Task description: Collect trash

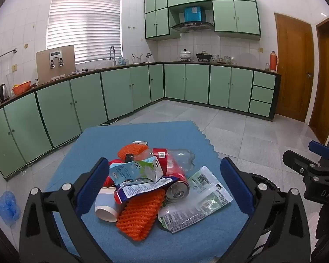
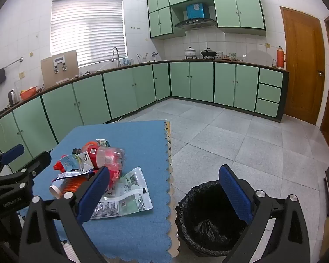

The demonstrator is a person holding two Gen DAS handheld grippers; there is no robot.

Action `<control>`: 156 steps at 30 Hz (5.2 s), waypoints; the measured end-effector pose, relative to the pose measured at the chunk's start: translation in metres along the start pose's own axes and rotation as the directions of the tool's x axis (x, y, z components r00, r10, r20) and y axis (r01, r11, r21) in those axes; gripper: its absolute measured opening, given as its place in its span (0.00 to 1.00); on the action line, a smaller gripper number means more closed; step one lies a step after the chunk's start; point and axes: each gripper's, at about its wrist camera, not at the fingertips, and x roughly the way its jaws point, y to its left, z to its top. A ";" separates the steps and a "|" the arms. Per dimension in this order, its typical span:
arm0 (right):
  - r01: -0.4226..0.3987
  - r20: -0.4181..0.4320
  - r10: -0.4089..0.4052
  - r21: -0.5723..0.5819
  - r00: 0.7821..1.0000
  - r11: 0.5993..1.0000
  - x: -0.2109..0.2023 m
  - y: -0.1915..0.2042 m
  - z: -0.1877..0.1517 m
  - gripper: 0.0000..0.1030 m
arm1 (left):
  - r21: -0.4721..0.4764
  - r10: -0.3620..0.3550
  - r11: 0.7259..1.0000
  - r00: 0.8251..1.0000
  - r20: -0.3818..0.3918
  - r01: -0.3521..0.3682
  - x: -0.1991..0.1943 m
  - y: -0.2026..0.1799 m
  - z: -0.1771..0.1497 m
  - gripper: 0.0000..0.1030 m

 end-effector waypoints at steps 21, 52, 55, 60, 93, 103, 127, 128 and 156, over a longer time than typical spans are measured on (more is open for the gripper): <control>-0.004 0.000 0.004 0.011 1.000 1.000 0.004 -0.004 -0.002 0.94 | 0.002 0.002 1.000 1.000 0.009 -0.002 -0.001 -0.001 0.002 0.95; 0.002 -0.001 -0.002 0.030 1.000 1.000 0.001 -0.010 -0.004 0.94 | 0.007 0.003 1.000 1.000 0.013 -0.003 -0.002 -0.002 0.003 0.95; 0.002 -0.001 -0.002 0.033 1.000 0.999 0.001 -0.010 -0.005 0.94 | 0.008 0.003 1.000 1.000 0.012 -0.003 -0.002 -0.002 0.003 0.95; 0.005 0.000 -0.005 0.037 1.000 0.999 0.001 -0.011 -0.006 0.94 | 0.009 0.003 1.000 1.000 0.012 -0.003 -0.002 -0.003 0.003 0.95; 0.006 0.001 -0.006 0.041 1.000 0.999 0.003 -0.013 -0.006 0.94 | 0.011 0.008 1.000 1.000 0.013 -0.008 0.001 -0.004 0.003 0.95; -0.009 0.014 0.009 0.044 1.000 0.999 0.007 -0.009 -0.005 0.94 | 0.013 0.028 1.000 0.999 0.032 -0.029 0.006 0.008 0.000 0.95; -0.323 -0.140 0.312 -0.066 0.940 0.944 0.111 0.115 -0.016 0.64 | -0.073 0.279 0.957 0.960 -0.021 -0.280 0.053 0.138 -0.035 0.95; -0.334 -0.152 0.322 -0.061 0.935 0.941 0.115 0.120 -0.016 0.62 | -0.076 0.283 0.956 0.959 -0.026 -0.284 0.054 0.141 -0.036 0.95; -0.449 -0.242 0.408 -0.152 0.880 0.880 0.166 0.177 -0.009 0.44 | -0.121 0.320 0.936 0.943 -0.097 -0.330 0.091 0.188 -0.045 0.95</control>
